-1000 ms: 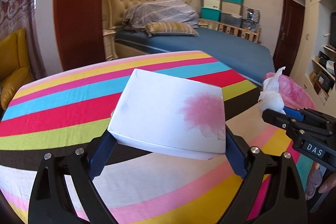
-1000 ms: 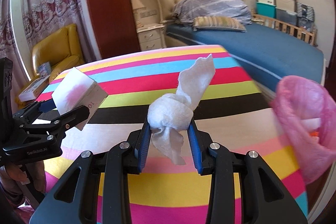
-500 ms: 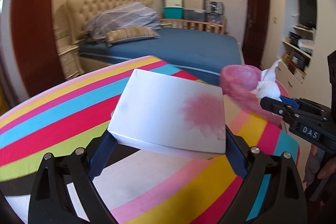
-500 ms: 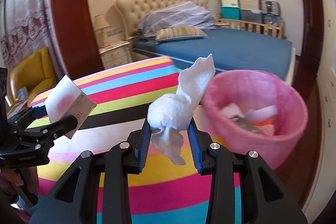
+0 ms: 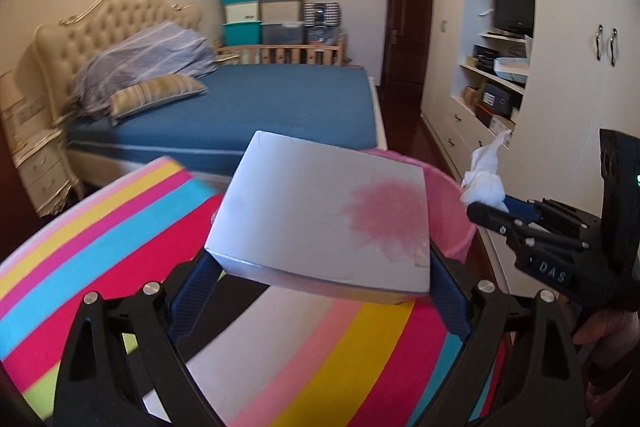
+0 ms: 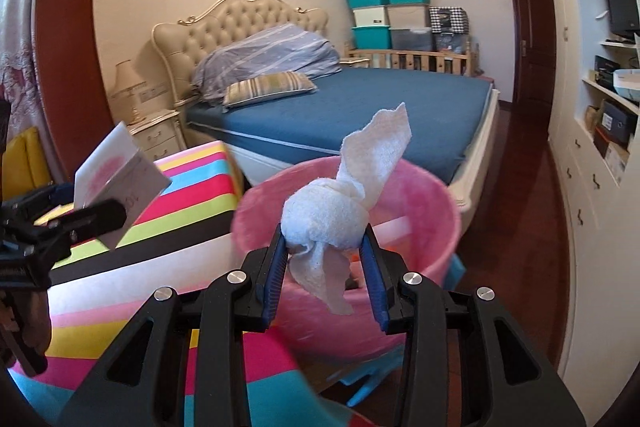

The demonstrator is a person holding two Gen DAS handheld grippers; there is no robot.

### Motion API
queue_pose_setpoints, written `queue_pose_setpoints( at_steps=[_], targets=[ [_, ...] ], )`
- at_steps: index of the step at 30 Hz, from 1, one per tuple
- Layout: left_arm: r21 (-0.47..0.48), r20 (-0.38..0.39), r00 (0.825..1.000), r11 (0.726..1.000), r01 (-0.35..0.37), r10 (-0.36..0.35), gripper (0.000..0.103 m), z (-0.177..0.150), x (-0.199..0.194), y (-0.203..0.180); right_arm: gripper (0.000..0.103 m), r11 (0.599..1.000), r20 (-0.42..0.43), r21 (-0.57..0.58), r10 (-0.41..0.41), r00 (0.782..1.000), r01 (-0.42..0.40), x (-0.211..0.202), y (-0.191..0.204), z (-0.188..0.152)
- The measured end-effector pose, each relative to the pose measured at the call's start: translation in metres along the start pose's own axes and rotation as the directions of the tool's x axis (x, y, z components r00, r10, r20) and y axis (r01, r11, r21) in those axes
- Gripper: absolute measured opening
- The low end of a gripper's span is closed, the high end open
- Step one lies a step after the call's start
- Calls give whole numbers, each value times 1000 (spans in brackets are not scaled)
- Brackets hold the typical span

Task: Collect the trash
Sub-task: 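Carry the tissue box and tissue in both tools over the pink bin, then open both tools to drop the tissue box and tissue into the bin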

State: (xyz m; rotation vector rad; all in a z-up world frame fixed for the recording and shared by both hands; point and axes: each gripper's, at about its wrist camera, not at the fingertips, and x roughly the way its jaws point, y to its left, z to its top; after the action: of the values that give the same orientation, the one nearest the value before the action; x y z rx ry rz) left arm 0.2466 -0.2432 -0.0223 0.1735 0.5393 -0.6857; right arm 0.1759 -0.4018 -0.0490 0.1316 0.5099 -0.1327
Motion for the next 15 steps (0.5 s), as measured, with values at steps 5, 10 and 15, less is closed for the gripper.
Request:
queue_pose_setpoints(
  at_steps=[5,10,15],
  targets=[
    [-18,-11,998,998,59,-59,91,28,32,-11,39,1000,15,-14,-26,1000,26,9,-14,10],
    [-21,-10,996,996,88,-89,91,54,55,-19,40,999,26,-28,-36,999,37,23,-25,22],
    [-9,-3,994,994,111,-111,91,73,72,-24,40,999,29,-35,-39,999,40,33,-37,27]
  ],
)
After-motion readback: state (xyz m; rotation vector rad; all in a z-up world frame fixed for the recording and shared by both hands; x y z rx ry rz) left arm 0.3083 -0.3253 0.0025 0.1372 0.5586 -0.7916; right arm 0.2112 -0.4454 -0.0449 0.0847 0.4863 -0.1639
